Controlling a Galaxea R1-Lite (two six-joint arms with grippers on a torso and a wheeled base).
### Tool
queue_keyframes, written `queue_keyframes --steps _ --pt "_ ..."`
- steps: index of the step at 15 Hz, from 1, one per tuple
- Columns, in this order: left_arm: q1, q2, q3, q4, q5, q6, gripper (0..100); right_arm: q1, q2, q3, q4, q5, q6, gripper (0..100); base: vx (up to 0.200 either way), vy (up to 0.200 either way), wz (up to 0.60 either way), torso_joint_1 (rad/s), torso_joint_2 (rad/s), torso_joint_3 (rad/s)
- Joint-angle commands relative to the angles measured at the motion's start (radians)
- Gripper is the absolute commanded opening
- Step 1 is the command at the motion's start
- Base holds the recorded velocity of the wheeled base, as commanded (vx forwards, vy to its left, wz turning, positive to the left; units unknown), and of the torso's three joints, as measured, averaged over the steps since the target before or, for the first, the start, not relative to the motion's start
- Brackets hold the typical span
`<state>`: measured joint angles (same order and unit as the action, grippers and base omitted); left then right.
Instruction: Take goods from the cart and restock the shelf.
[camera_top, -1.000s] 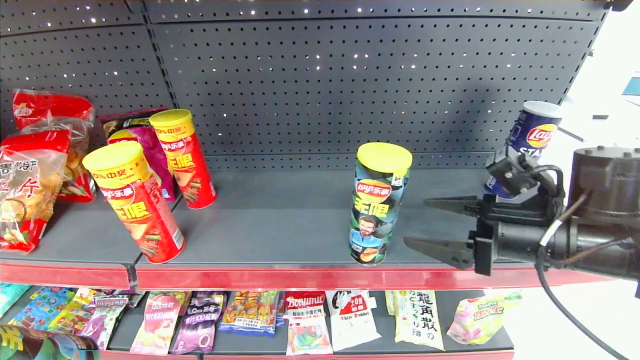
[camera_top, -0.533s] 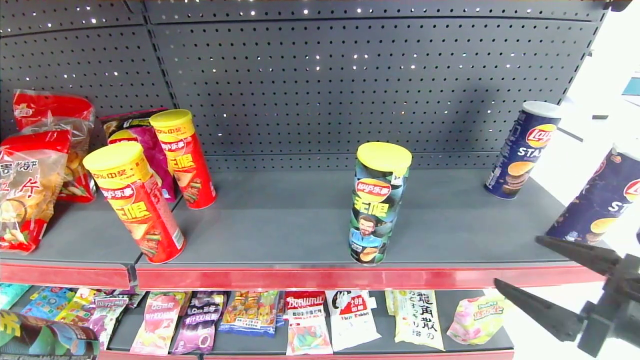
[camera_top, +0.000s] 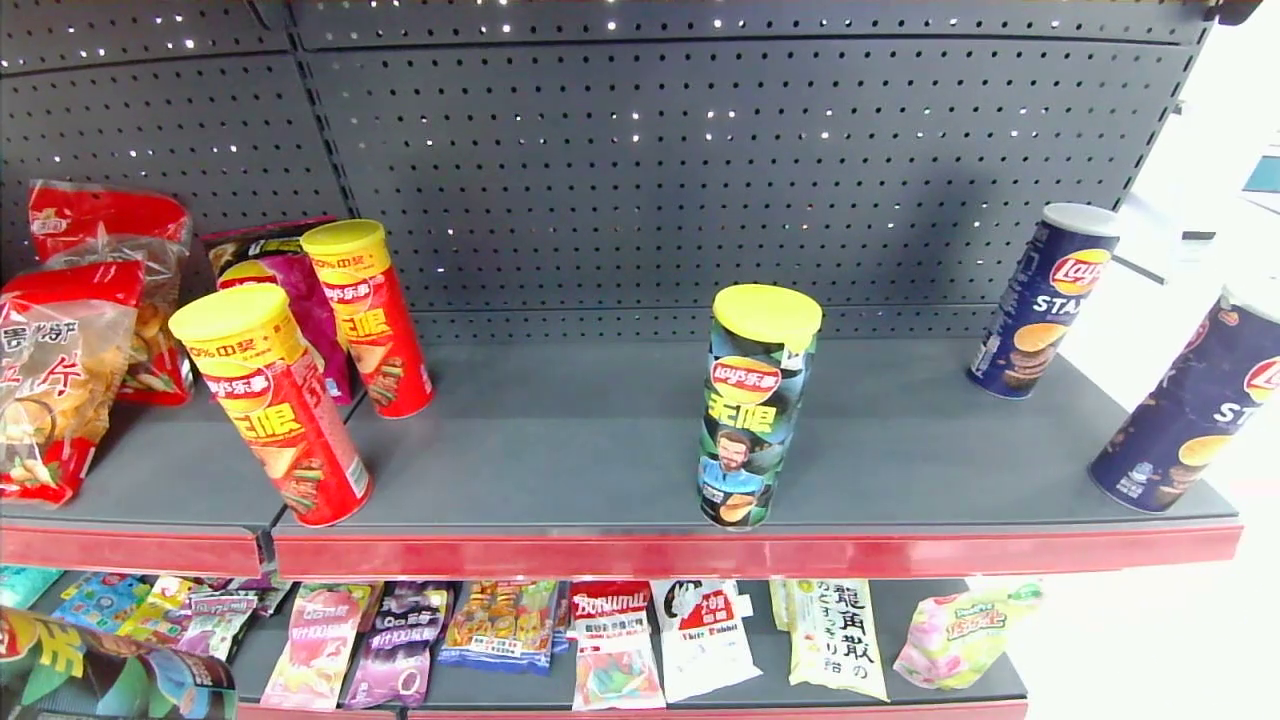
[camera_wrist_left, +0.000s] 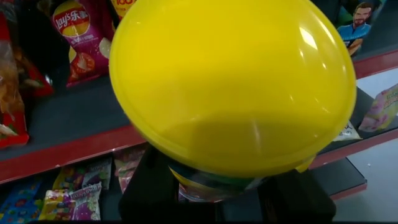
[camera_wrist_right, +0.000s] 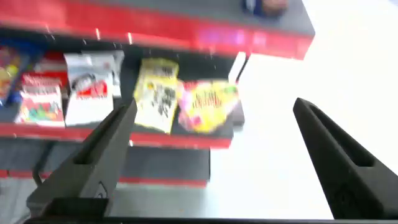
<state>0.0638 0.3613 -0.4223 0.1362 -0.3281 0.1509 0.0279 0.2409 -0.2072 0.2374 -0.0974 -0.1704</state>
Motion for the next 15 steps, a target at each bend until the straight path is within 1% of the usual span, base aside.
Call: queue_keyframes --steps 1,2,3,4,5,6,8,9,10,12,13,14,15 --pt "0.001 0.001 0.007 -0.001 -0.002 -0.001 0 -0.028 -0.241 -0.009 0.111 -0.007 0.031 100 0.000 0.000 0.00 0.000 0.00 0.000" --pt "0.001 -0.001 0.005 -0.001 -0.009 -0.004 0 -0.028 -0.241 0.012 0.079 -0.005 0.046 100 0.000 0.000 0.00 0.000 0.00 0.000" --pt "0.001 -0.002 0.002 -0.001 -0.012 -0.010 0 -0.028 -0.241 0.063 0.017 0.005 0.055 100 0.000 0.000 0.00 0.000 0.00 0.000" --pt "0.001 -0.002 0.002 -0.001 -0.012 -0.013 0 -0.028 -0.241 0.066 0.005 0.019 0.058 100 0.000 0.000 0.00 0.000 0.00 0.000" --pt "0.001 0.002 -0.004 -0.001 -0.014 -0.020 0 -0.028 -0.241 0.077 -0.013 0.111 0.057 100 0.000 0.000 0.00 0.000 0.00 0.000" --pt "0.001 0.001 -0.004 -0.003 -0.014 -0.020 0 -0.028 -0.241 0.098 -0.049 0.113 0.054 100 0.000 0.000 0.00 0.000 0.00 0.000" --pt "0.001 -0.001 -0.010 -0.009 -0.012 -0.024 0 -0.028 -0.241 0.164 -0.204 0.110 0.062 100 0.000 0.000 0.00 0.000 0.00 0.000" --pt "0.001 0.004 -0.012 -0.017 -0.012 -0.025 0 -0.028 -0.241 0.172 -0.221 0.113 0.066 100 0.000 0.000 0.00 0.000 0.00 0.000" --pt "0.001 0.002 -0.012 -0.023 -0.014 -0.030 0 -0.028 -0.241 0.180 -0.233 0.099 0.071 100 0.000 0.000 0.00 0.000 0.00 0.000" --pt "0.001 -0.001 -0.012 -0.023 -0.012 -0.034 0 -0.028 -0.241 0.207 -0.303 0.056 0.058 100 0.000 0.000 0.00 0.000 0.00 0.000" --pt "0.001 0.001 -0.012 -0.023 -0.012 -0.034 0 -0.028 -0.241 0.207 -0.300 0.041 0.065 100 0.000 0.000 0.00 0.000 0.00 0.000" --pt "0.001 0.001 -0.012 -0.023 -0.012 -0.034 0 -0.026 -0.241 0.207 -0.300 0.056 0.066 100 0.000 0.000 0.00 0.000 0.00 0.000" --pt "0.001 0.001 -0.009 -0.023 -0.014 -0.034 0 -0.028 -0.241 0.207 -0.300 0.116 0.072 100 0.000 0.000 0.00 0.000 0.00 0.000"
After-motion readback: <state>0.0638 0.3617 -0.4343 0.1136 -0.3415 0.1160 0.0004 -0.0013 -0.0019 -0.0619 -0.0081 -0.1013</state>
